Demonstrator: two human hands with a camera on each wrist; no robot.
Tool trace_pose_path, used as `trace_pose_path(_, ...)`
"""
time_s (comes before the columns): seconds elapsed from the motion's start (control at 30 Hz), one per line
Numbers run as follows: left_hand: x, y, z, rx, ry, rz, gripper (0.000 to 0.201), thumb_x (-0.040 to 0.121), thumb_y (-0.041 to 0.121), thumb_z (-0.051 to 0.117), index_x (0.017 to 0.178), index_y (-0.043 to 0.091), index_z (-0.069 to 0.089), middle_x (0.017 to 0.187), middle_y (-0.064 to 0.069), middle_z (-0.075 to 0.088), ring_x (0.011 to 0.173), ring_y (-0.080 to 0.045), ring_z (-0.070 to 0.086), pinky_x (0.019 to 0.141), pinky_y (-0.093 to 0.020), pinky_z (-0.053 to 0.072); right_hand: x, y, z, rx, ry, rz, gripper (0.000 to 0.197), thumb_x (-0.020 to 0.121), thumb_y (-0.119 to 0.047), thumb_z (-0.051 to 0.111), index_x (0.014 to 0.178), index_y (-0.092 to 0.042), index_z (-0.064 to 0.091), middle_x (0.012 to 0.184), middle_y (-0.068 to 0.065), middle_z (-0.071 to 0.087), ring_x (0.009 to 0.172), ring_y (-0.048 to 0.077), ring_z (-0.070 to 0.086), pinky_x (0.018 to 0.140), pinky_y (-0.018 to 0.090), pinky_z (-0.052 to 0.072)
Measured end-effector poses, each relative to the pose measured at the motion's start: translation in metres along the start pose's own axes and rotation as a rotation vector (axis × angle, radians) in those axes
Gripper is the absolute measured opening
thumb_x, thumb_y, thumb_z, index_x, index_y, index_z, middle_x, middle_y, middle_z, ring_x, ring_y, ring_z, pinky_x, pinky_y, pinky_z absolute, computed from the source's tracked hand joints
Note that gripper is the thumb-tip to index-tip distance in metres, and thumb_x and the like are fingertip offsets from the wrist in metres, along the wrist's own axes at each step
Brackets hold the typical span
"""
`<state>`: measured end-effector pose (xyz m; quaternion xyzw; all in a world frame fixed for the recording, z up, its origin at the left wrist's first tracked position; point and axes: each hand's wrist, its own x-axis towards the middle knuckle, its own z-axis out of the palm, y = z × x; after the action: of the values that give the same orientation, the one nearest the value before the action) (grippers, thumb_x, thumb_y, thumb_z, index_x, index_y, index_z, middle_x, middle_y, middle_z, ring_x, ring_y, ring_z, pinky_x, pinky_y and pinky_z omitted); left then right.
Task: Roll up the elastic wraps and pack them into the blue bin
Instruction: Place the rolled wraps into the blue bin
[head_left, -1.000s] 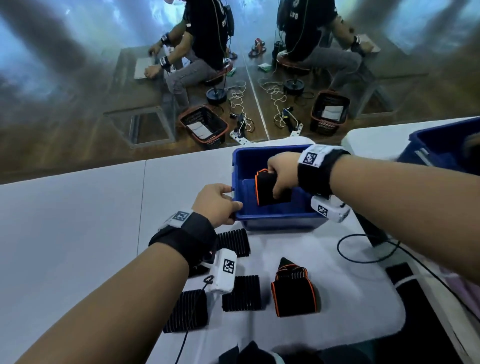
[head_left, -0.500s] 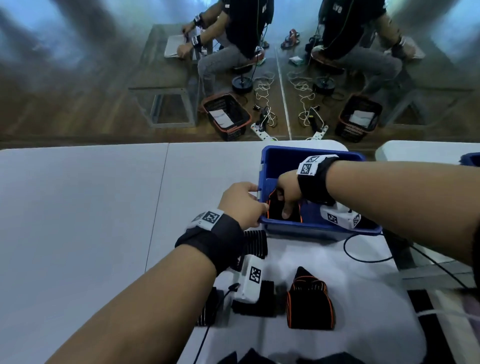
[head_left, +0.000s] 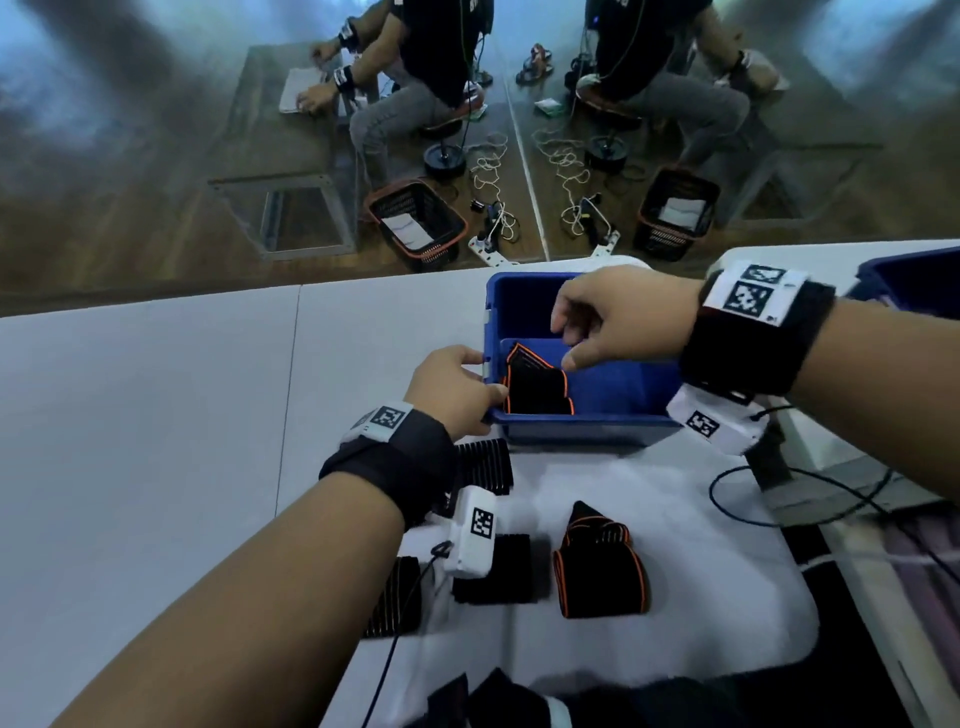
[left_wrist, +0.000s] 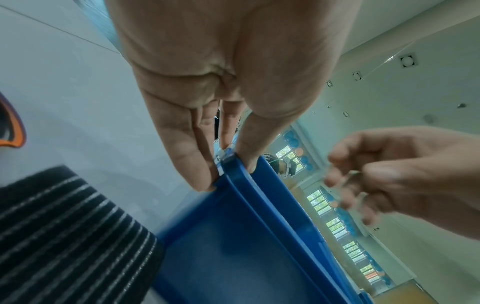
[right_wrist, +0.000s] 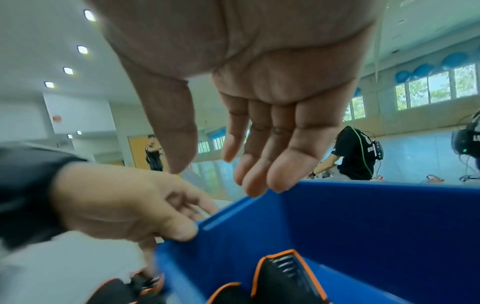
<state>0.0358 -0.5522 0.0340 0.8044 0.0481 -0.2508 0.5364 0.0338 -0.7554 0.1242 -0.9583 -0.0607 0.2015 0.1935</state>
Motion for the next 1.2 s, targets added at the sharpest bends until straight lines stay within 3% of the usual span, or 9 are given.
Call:
trace_pose_path(0.13,0.000,0.003,0.001,0.012,-0.008,-0.020,0.037,0.085,0.003,0.074,0.116,0.016,0.057,0.086,-0.011,0.067,0.067,-0.030,0.067,0.066,-0.048,0.063,-0.069,-0.002,0.036,0.127,-0.120,-0.004,0.034,0.073,-0.028,0.085,0.100,-0.023,0.064,0.089,-0.009,0.069,0.067,-0.008,0.060,0.066,0.011,0.046)
trace_pose_path(0.23,-0.001,0.004,0.001,0.023,-0.008,-0.018,0.038,0.086,0.003,0.074,0.116,0.016,0.055,0.090,-0.013,0.067,0.069,-0.030,0.067,0.063,-0.044,0.063,-0.100,0.009,0.092,0.025,-0.250,0.031,0.054,0.071,-0.042,0.085,0.115,-0.027,0.057,0.109,-0.014,0.062,0.092,0.005,0.062,0.082,0.024,0.051)
trace_pose_path(0.4,-0.003,0.005,0.003,0.041,-0.008,-0.012,0.036,0.087,0.003,0.072,0.116,0.015,0.054,0.086,-0.015,0.066,0.062,-0.028,0.064,0.060,-0.044,0.063,-0.123,0.029,0.173,-0.100,-0.344,0.050,0.097,0.062,-0.055,0.083,0.143,-0.028,0.036,0.135,-0.003,0.044,0.122,0.019,0.048,0.103,0.035,0.045)
trace_pose_path(0.5,-0.005,0.007,0.003,0.050,-0.013,-0.005,0.035,0.087,0.002,0.071,0.114,0.016,0.052,0.088,-0.019,0.066,0.068,-0.031,0.064,0.070,-0.050,0.062,-0.128,0.035,0.193,-0.104,-0.243,0.080,0.092,0.068,-0.040,0.080,0.145,-0.025,0.033,0.141,0.001,0.038,0.126,0.023,0.048,0.103,0.035,0.046)
trace_pose_path(0.57,-0.005,0.007,0.003,0.045,-0.019,-0.009,0.036,0.088,0.002,0.071,0.115,0.016,0.051,0.088,-0.020,0.066,0.070,-0.030,0.062,0.067,-0.046,0.062,-0.126,0.038,0.197,-0.073,-0.197,0.106,0.087,0.070,-0.033,0.076,0.145,-0.024,0.032,0.148,0.004,0.034,0.128,0.026,0.049,0.104,0.036,0.046)
trace_pose_path(0.77,-0.008,0.008,0.003,0.040,-0.022,-0.007,0.041,0.089,0.003,0.071,0.125,0.012,0.054,0.088,-0.020,0.066,0.067,-0.028,0.063,0.072,-0.048,0.062,-0.120,0.037,0.195,-0.003,-0.199,0.160,0.085,0.073,-0.031,0.072,0.146,-0.026,0.027,0.131,0.000,0.054,0.119,0.022,0.049,0.097,0.035,0.046)
trace_pose_path(0.9,-0.009,0.010,0.001,0.042,-0.024,-0.027,0.044,0.089,0.003,0.071,0.129,0.011,0.053,0.081,-0.015,0.066,0.062,-0.028,0.063,0.057,-0.036,0.061,-0.115,0.037,0.197,-0.010,-0.178,0.185,0.059,0.068,-0.033,0.069,0.124,-0.032,0.048,0.113,-0.008,0.061,0.109,0.018,0.049,0.091,0.037,0.050)
trace_pose_path(1.07,-0.008,0.009,0.001,0.036,-0.023,-0.029,0.046,0.089,0.002,0.070,0.131,0.010,0.053,0.089,-0.019,0.067,0.064,-0.028,0.063,0.055,-0.035,0.061,-0.112,0.037,0.195,0.006,-0.159,0.195,0.050,0.067,-0.034,0.067,0.115,-0.036,0.052,0.103,-0.009,0.061,0.103,0.014,0.048,0.088,0.034,0.051)
trace_pose_path(1.2,-0.008,0.006,0.001,0.040,-0.023,-0.025,0.046,0.089,0.003,0.071,0.131,0.011,0.054,0.079,-0.014,0.067,0.059,-0.025,0.063,0.060,-0.037,0.062,-0.115,0.031,0.175,0.053,-0.162,0.161,0.048,0.066,-0.031,0.070,0.112,-0.035,0.058,0.099,-0.010,0.064,0.099,0.014,0.056,0.084,0.033,0.052)
